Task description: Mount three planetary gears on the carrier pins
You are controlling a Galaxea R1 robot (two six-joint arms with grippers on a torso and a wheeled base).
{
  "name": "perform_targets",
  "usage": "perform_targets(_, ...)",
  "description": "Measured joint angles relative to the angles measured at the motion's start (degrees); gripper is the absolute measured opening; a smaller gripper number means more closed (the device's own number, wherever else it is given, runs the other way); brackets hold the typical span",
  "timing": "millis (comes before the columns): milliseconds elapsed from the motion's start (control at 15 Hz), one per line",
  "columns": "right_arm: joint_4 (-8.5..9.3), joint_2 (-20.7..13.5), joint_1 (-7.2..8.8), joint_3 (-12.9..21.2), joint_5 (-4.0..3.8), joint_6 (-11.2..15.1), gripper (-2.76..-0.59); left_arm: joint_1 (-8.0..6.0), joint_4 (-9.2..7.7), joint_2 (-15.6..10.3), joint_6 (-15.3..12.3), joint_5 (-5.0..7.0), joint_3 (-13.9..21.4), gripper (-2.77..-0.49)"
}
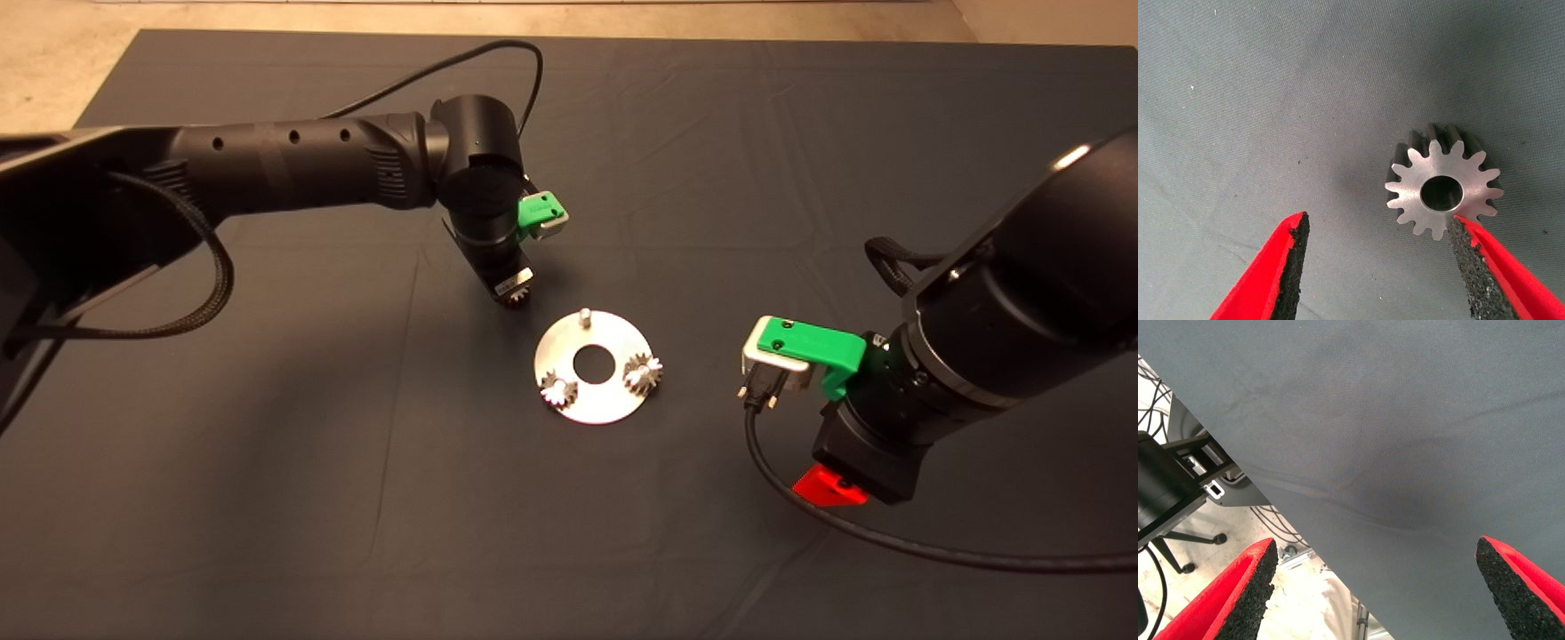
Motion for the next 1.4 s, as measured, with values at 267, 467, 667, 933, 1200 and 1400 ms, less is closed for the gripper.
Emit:
perform_targets(267, 0.00, 0.0, 0.00, 0.0, 0.06, 0.0, -1.15, -0.39, -1.08, -0.1, 0.0, 0.02, -0.4, -1.80)
perform_targets(467, 0.00, 0.0, -0.02, 0.0, 0.01, 0.0, -1.15, -1.66, -1.90, -0.6, 0.1, 0.09, -0.5, -1.80)
perform_targets(667, 0.00, 0.0, -0.02, 0.0, 0.04, 0.0, -1.15, -3.81, -2.04, -0.8, 0.1, 0.22, -0.6, -1.80)
perform_targets(933, 0.00, 0.0, -0.02, 0.0, 0.04, 0.0, -1.15, -4.06, -5.29, -0.8, 0.1, 0.22, -0.6, -1.80)
perform_targets(1200, 0.00, 0.0, -0.02, 0.0, 0.04, 0.0, -1.15, -4.08, -10.05, -0.8, 0.0, 0.24, -0.6, -1.80)
perform_targets(1400, 0.00, 0.0, -0.01, 0.0, 0.01, 0.0, -1.15, -4.08, -11.30, -0.8, 0.0, 0.24, -0.6, -1.80)
